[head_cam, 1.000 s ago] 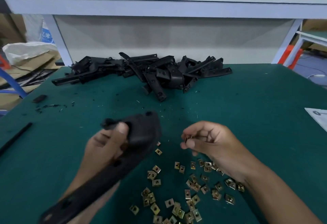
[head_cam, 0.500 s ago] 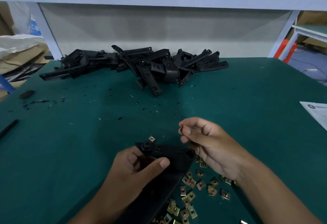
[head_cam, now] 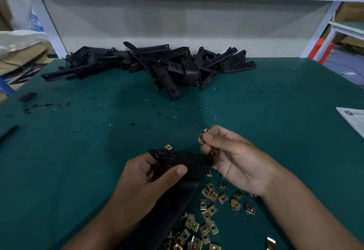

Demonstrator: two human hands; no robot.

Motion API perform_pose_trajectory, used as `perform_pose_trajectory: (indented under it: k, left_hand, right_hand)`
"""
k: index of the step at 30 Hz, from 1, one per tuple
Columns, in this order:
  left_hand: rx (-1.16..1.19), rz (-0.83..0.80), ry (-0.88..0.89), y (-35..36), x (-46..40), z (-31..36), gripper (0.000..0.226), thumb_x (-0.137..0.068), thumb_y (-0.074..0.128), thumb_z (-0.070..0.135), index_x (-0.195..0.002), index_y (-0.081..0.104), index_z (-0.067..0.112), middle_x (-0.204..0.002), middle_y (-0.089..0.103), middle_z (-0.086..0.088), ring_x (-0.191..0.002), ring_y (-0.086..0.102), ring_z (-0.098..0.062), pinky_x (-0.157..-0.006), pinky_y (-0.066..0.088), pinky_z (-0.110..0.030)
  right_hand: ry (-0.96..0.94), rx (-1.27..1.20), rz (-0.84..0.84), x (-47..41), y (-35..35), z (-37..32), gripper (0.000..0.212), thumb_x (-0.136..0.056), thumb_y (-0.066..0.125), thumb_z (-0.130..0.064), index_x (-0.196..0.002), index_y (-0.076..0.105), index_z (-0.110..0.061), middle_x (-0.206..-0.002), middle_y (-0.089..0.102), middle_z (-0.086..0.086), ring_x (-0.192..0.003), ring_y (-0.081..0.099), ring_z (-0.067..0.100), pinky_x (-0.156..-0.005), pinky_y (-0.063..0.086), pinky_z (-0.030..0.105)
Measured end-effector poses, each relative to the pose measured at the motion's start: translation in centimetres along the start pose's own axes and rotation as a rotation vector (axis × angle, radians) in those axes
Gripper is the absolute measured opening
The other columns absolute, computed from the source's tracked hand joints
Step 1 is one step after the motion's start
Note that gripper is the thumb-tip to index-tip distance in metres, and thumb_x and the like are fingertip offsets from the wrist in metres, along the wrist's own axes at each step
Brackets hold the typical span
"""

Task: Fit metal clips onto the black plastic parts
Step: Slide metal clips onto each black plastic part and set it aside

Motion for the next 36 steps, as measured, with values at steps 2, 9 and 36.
perform_pose_trajectory:
  k: [2, 9, 36]
  left_hand:
    - [0.013, -0.016, 0.009, 0.2, 0.0, -0.1, 0.015, -0.079, 0.078, 0.031, -0.094, 0.08, 0.031, -0.092, 0.079, 0.002, -0.083, 0.076, -0.009, -0.068, 0.055, -0.015]
    - [-0.047, -0.055, 0.063, 0.4, -0.2, -0.2, 0.014, -0.083, 0.076, 0.035, -0.097, 0.079, 0.037, -0.096, 0.079, 0.009, -0.089, 0.074, -0.006, -0.073, 0.054, -0.013]
    - [-0.136, -0.168, 0.029, 0.5, 0.0, -1.6, 0.032, -0.084, 0.07, 0.061, -0.1, 0.078, 0.035, -0.092, 0.078, 0.004, -0.085, 0.075, -0.015, -0.075, 0.061, -0.032]
  right_hand:
    - [-0.001, 0.009, -0.005, 0.0, 0.0, 0.0, 0.017, -0.068, 0.083, -0.018, -0.083, 0.077, -0.021, -0.079, 0.069, 0.001, -0.071, 0.067, 0.009, -0.063, 0.055, 0.021]
    - [-0.03, 0.081, 0.01, 0.0, 0.0, 0.1, 0.02, -0.077, 0.072, -0.011, -0.09, 0.082, -0.022, -0.08, 0.072, 0.0, -0.077, 0.071, 0.007, -0.07, 0.058, 0.019]
    - [-0.131, 0.508, -0.12, 0.8, 2.2, 0.1, 0.015, -0.089, 0.068, -0.025, -0.096, 0.079, -0.032, -0.082, 0.067, -0.016, -0.081, 0.063, 0.0, -0.071, 0.051, 0.015]
Point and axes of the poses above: each hand's wrist, its own x-axis away from the middle knuckle, its own y-axis out of the palm, z = x × y, the point moved 6 cm from there along -x, towards the middle knuckle
